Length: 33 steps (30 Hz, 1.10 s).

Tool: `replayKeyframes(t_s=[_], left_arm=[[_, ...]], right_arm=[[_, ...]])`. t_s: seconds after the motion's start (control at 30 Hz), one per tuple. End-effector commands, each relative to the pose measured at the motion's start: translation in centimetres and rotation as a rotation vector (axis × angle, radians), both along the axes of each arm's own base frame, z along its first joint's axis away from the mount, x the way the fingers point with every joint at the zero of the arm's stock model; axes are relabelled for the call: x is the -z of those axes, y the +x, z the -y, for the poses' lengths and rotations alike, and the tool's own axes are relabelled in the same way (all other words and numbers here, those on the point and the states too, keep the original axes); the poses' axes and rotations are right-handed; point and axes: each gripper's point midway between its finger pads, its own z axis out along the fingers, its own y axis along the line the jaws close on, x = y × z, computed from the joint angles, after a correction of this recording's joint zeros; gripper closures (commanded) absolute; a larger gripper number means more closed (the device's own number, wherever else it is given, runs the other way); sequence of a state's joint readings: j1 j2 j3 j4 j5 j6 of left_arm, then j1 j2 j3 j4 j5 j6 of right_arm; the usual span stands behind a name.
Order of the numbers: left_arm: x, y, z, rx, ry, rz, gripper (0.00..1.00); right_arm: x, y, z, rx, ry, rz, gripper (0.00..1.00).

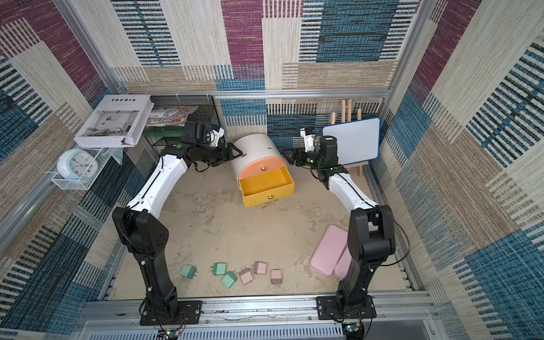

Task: Place the plugs into the drawer by color
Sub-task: Adjust the storage box at the center of the board.

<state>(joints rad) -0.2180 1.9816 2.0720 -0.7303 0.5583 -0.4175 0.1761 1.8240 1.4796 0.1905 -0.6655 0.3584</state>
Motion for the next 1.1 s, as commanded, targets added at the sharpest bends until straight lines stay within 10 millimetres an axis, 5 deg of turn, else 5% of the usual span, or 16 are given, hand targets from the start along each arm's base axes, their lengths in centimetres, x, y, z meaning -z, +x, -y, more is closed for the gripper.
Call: replayKeyframes(t_s=[0.0,0.37,0.77,1.07], left_arm=[[-0.8,0.5,0.4,0.012,-0.055,-0.003,0.16],[1.4,2.1,1.0,0.021,-0.087,-0.064,0.17],[0.5,1.6,1.4,0.053,-0.112,-0.063,0.18],[-0.5,-0.8,-2.1,-0.055,0.072,-0.025,0.19]], right_arm=[[0.3,-0.3,-1.7,-0.165,0.049,-0.049,0.22],[1.9,-1.5,-3.8,-0.306,0.119,-0.092,0.2],[3.0,-4.4,-6.1,-0.333,0.095,-0.106,0.2],[2.5,-4.3,-3.1,-0.104,-0.064,-0.1,0.21]])
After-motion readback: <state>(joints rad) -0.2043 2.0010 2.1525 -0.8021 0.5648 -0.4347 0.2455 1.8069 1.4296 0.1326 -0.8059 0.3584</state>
